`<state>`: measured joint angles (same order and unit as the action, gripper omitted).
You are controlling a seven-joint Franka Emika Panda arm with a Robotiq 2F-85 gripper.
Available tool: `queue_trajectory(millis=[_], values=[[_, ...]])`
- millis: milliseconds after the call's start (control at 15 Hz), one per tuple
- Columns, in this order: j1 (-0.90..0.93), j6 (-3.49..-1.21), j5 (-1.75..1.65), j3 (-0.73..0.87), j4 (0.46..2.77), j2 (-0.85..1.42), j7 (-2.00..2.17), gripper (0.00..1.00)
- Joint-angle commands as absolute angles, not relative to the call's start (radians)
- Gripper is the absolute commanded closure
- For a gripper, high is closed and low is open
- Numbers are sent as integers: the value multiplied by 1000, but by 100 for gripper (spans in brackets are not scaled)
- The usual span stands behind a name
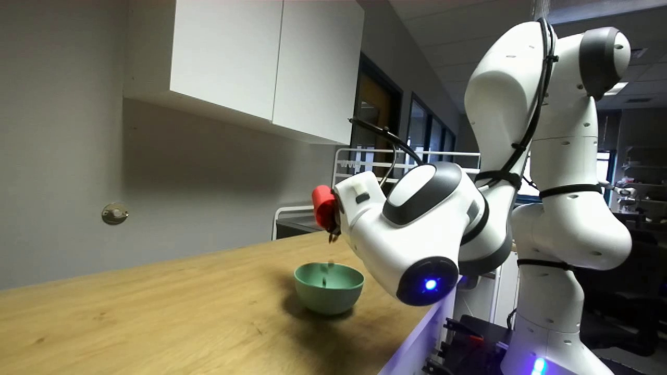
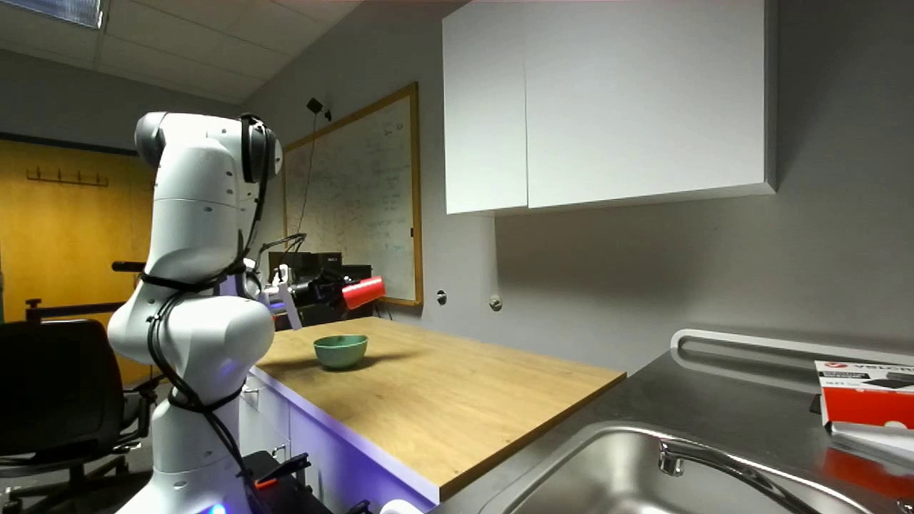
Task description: Pour the contents of the orange cup into the bowl
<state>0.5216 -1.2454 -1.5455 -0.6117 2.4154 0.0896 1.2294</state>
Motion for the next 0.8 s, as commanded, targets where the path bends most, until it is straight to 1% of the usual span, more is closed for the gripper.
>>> queue_trajectory(millis=[0,733], values=[[531,-1191,-1581,-611,2400,114,1248,98],[542,-1059,-1695,-612,2403,157,1304,98]])
